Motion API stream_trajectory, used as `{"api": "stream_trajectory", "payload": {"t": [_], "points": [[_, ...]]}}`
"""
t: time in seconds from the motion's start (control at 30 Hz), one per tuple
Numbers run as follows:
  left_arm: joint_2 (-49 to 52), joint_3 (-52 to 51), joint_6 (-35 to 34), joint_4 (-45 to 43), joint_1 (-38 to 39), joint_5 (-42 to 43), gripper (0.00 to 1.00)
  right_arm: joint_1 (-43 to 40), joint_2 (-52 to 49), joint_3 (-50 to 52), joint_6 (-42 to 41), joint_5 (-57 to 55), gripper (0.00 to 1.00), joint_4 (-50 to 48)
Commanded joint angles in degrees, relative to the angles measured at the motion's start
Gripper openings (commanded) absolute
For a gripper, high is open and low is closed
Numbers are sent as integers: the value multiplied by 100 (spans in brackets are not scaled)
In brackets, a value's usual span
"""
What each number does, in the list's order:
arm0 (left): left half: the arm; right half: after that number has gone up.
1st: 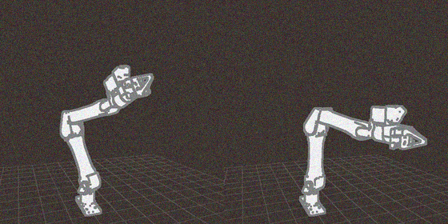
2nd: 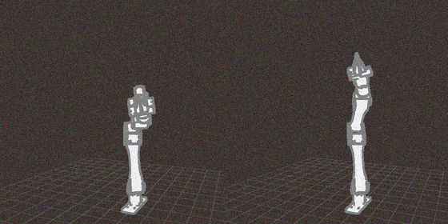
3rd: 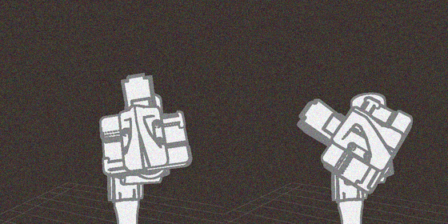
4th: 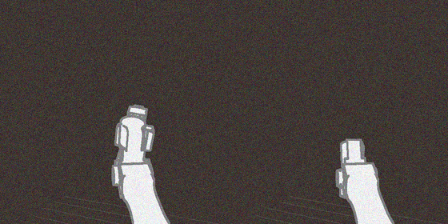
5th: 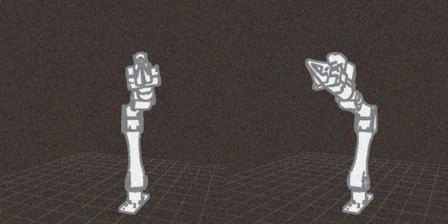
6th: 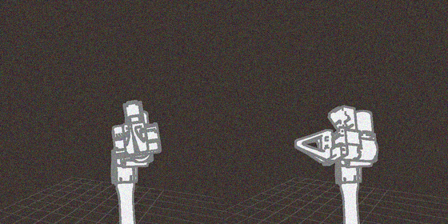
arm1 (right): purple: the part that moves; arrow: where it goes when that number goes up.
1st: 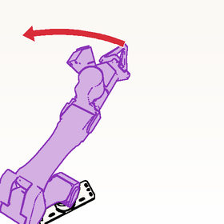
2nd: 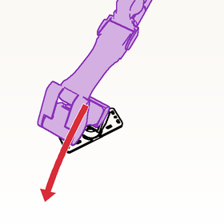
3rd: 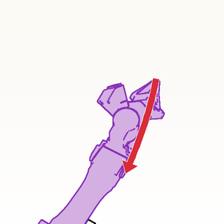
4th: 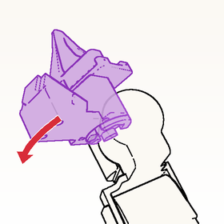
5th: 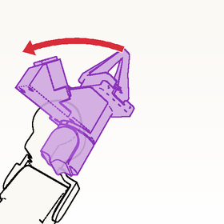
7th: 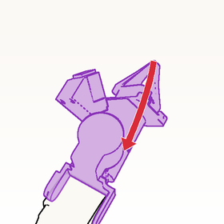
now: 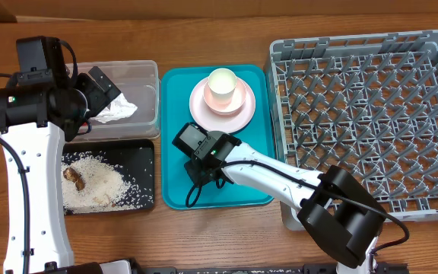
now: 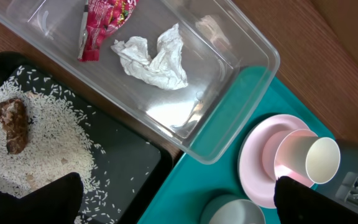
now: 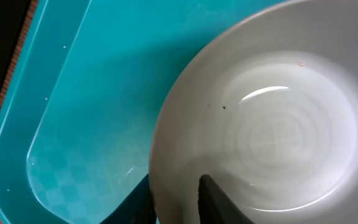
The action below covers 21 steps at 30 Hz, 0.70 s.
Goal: Sort waste into correct bins and load items into the dishwasher
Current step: 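Lower the right gripper and grasp the rim of the white bowl, then carry the bowl with the right gripper into the dish rack's back row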
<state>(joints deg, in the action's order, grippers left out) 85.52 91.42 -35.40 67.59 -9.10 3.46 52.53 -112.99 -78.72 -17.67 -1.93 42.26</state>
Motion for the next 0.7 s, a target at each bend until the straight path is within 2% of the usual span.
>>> {"api": "stream_trajectory", "payload": {"t": [0.0,0.07,0.1,0.5,0.67], "points": [[44,13,109,-11,-15,46,100,-22,151,-155,13,-52,17,-15],[44,13,109,-13,-15,46,100,-22,151,-164,13,-52,11,-22],[44,13,109,-11,-15,46,100,-22,153,-170,13,-52,4,-37],[44,13,111,-11,-15,46,100,-149,774,-968,15,-98,4,201],[44,13,111,-11,-15,46,100,-713,1370,-1316,146,240,4,428]]}}
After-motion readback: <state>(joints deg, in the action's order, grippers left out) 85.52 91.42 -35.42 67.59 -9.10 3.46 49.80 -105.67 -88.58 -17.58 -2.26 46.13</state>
